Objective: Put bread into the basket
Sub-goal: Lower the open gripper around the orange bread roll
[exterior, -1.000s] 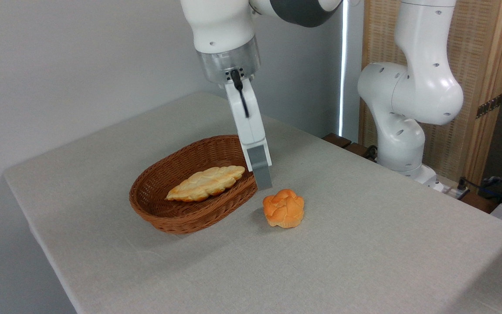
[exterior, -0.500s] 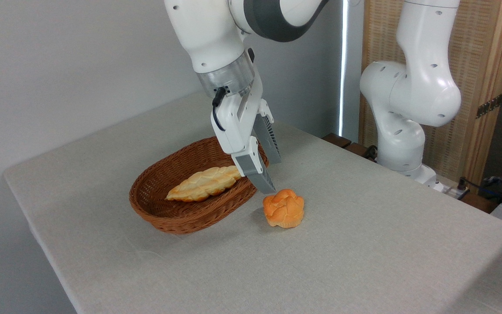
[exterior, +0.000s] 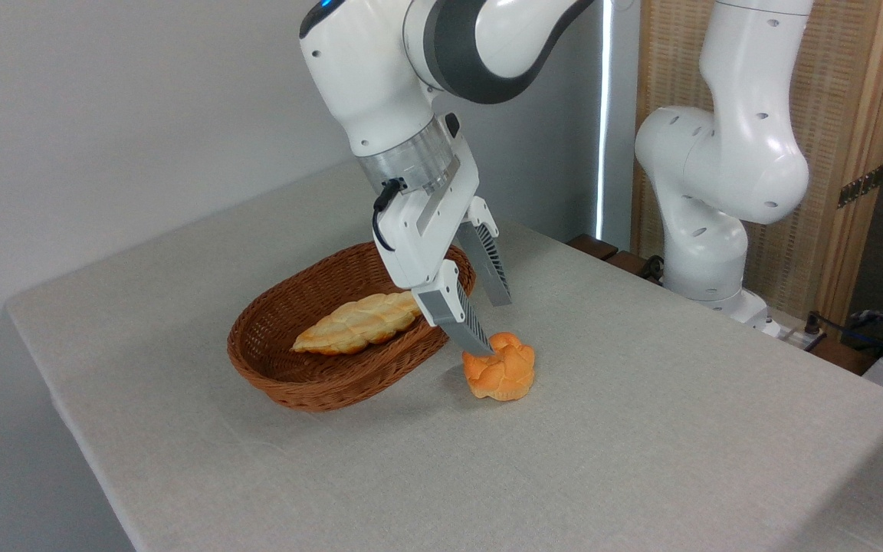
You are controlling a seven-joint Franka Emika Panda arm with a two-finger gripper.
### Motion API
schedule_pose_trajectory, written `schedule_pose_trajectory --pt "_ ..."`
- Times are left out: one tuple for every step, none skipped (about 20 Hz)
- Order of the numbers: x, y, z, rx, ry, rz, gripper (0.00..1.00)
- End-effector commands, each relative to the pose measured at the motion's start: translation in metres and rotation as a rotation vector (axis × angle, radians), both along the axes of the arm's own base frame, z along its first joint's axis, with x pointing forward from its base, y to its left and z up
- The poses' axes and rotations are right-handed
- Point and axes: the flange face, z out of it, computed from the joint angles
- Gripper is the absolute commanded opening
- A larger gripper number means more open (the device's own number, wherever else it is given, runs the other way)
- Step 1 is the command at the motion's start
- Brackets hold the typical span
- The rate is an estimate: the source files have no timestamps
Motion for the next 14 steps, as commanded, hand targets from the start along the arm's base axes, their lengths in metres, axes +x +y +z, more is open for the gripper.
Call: schedule_pose_trajectory --pt "-0.009 -0.006 -0.011 0.007 -0.012 -0.043 1.0" --pt "-0.009 -0.007 -0.012 0.009 -0.011 -0.046 1.0" --pt "-0.008 -0.007 -0.013 0.011 -0.008 -0.048 1.0" --pt "-0.008 -0.007 -0.015 0.015 -0.004 -0.049 1.0" --pt "-0.007 -0.007 -0.017 0.017 0.002 -0.051 1.0" --pt "-0.006 -0.007 -0.019 0.018 0.005 -0.052 1.0" --pt "-0.006 -0.007 -0.022 0.02 0.012 -0.052 1.0" --pt "-0.005 -0.008 -0.025 0.022 0.015 -0.053 1.0" --pt "-0.004 -0.006 -0.027 0.035 0.017 -0.057 1.0" --pt "-0.002 -0.004 -0.029 0.058 0.019 -0.067 1.0" --pt "-0.001 -0.004 -0.032 0.066 0.024 -0.071 1.0" --pt "-0.001 -0.004 -0.034 0.068 0.028 -0.072 1.0" --pt "0.0 -0.004 -0.035 0.069 0.031 -0.072 1.0" --pt "0.0 -0.004 -0.036 0.07 0.03 -0.073 1.0"
